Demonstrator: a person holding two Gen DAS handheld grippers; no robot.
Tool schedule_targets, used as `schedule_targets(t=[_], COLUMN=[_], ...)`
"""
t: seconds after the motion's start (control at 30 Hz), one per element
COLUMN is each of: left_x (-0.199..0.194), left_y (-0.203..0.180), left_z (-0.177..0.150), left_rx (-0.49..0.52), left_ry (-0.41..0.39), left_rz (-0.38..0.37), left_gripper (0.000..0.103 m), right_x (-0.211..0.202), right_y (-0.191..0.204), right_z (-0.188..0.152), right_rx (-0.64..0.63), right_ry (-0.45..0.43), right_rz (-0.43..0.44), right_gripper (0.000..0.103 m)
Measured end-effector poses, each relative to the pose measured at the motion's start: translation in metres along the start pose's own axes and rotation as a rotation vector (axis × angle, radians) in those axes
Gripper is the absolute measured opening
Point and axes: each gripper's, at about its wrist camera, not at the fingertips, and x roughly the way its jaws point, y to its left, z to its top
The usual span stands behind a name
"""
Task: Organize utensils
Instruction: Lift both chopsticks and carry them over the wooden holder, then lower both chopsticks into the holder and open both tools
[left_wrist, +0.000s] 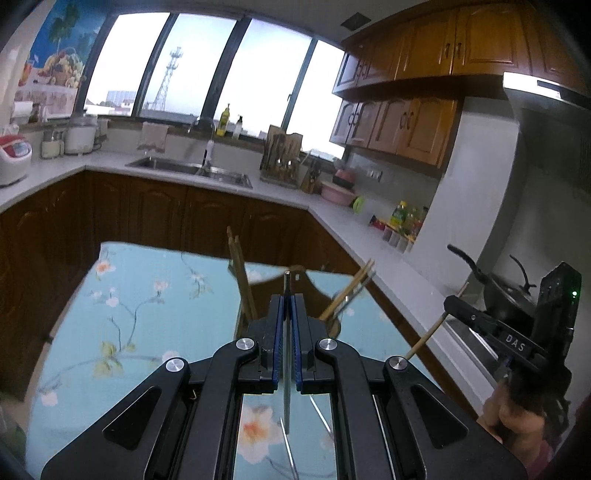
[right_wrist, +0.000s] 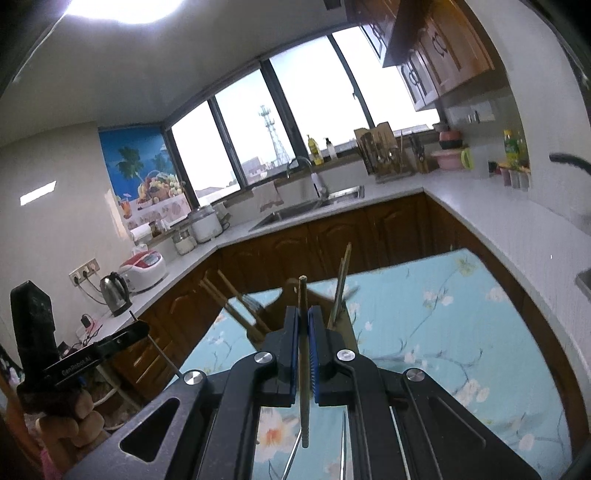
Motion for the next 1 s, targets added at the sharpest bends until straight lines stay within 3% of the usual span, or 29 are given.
schedule_targets(t=[0.27,0.5,0.67,1.0], left_x=[0.01,0.044,0.074,0.107], left_y=[-0.008,-0.011,-0.009,-0.001], left_z=[0.052,0.079,0.071,0.03], left_rx=[0.017,0.039,0.048,0.036], left_ry=[-0.126,-0.178,-0.163,-0.094], left_rz=[0.013,0.062,0.098,0.097], left_gripper=[0.004,0.004,0.004,0.004], right_x=[0.012,0.041,0.064,0.092], right_y=[0.007,0.01,0.009,-0.008], right_z=[0.043,0.069,0.067,0.03], right_rx=[-0.011,-0.017,-0.037,-0.017], right_ry=[-0.114,-0.161,-0.171,-0.137], right_rz=[-0.014,-0.033,-0.064,-0.092], right_gripper=[0.006,0.006,0.006,0.006])
